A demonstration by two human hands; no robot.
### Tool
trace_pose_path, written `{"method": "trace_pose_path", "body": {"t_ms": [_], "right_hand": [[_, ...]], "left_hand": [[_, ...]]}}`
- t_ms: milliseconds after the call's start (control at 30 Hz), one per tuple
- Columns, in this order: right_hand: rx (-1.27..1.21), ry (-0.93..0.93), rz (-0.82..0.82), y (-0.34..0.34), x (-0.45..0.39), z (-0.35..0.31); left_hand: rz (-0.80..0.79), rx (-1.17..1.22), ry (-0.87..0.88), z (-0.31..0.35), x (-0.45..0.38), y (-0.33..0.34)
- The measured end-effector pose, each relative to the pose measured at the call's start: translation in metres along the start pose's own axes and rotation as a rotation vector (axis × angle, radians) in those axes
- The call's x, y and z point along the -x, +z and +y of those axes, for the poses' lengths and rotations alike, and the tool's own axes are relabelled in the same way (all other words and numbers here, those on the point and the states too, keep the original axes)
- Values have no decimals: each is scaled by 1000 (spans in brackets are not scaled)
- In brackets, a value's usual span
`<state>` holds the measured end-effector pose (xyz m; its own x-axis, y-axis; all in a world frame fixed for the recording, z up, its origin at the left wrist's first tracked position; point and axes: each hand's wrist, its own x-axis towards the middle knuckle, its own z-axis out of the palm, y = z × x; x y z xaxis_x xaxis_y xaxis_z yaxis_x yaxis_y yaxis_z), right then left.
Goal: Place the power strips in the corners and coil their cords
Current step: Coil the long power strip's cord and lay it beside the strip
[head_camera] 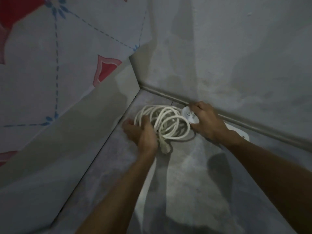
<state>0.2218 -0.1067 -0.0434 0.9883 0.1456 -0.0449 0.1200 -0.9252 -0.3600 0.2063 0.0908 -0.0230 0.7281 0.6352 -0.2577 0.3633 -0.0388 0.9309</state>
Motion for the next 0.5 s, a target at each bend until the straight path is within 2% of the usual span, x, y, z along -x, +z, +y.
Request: {"method": "trace_pose_path", "body": {"t_ms": [133, 200, 267, 300, 367, 433, 500], "right_hand": [[12, -32, 0, 2, 4, -7], [23, -45, 3, 2, 5, -9], [17, -36, 1, 2, 4, -9], [14, -29, -3, 3, 4, -8], [15, -25, -9, 5, 4, -6], [14, -17, -6, 7, 4, -5], [13, -21, 8, 8, 4, -6]], "left_hand": [[-28, -303, 662, -32, 9, -9], [-104, -469, 924, -36, -2, -17], [-138, -746, 1205, -30, -3, -19], [-161, -884, 1288, -29, -1, -19], [-212, -1019, 1244, -31, -1, -18], [-236, -1026, 1073, -35, -5, -20], [-233, -1012, 993, -39, -10, -21]]}}
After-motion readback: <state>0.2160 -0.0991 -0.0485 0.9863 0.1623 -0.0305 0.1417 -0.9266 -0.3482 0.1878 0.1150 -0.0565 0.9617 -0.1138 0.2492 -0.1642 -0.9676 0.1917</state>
